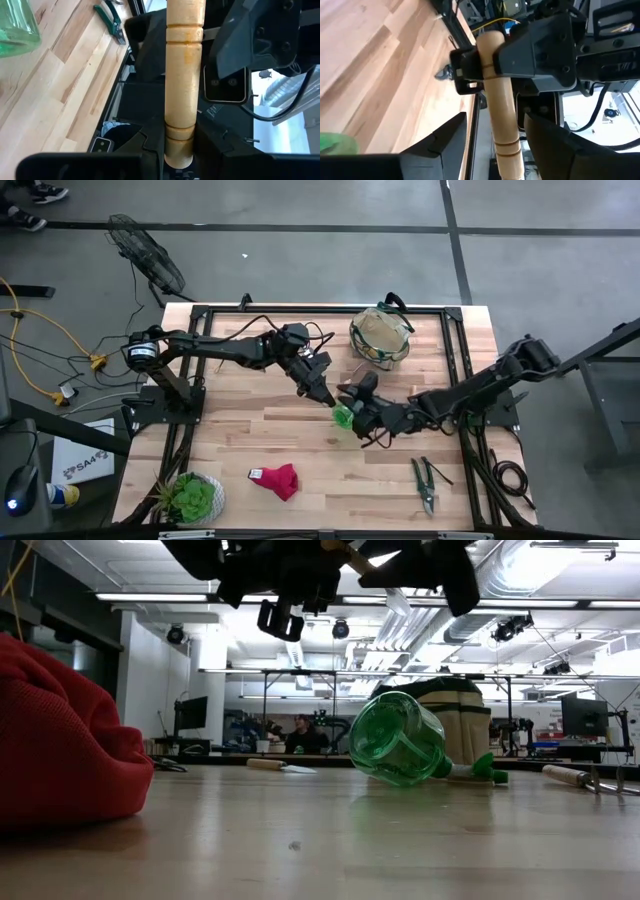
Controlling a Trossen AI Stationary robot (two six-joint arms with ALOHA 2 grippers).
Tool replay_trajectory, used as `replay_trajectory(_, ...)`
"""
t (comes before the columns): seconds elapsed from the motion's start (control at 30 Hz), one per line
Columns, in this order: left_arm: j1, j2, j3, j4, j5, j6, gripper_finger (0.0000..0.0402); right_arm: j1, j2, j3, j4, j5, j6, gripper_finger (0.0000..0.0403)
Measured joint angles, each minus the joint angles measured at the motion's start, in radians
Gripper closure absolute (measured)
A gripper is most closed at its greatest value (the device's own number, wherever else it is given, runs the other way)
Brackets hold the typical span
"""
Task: Pick & Place Garden tools in Gardening bag
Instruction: Put the bottom gardening trowel into the gardening bag
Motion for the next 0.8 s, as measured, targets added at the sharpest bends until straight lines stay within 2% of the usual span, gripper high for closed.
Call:
replay_trajectory(0.27, 0.0, 0.0, 0.0, -0.001, -0.008, 0.0, 0.0337, -0.024, 0.001, 0.0, 0.065, -0.011, -0.003, 0.0245)
replay_trajectory(0.4, 0.0, -0.001, 0.0, -0.001, -0.01, 0.0, 0.0337, -0.023, 0.001, 0.0, 0.067, -0.058, -0.023, 0.0271)
replay_trajectory(0.67, 0.0, -0.002, 0.0, -0.004, -0.014, -0.011, 0.0337, -0.022, 0.001, -0.001, 0.059, -0.057, -0.029, 0.0327)
replay_trajectory(0.8, 0.0, -0.002, 0.0, -0.007, -0.014, -0.014, 0.0337, -0.022, 0.001, -0.002, 0.058, -0.057, -0.031, 0.0334)
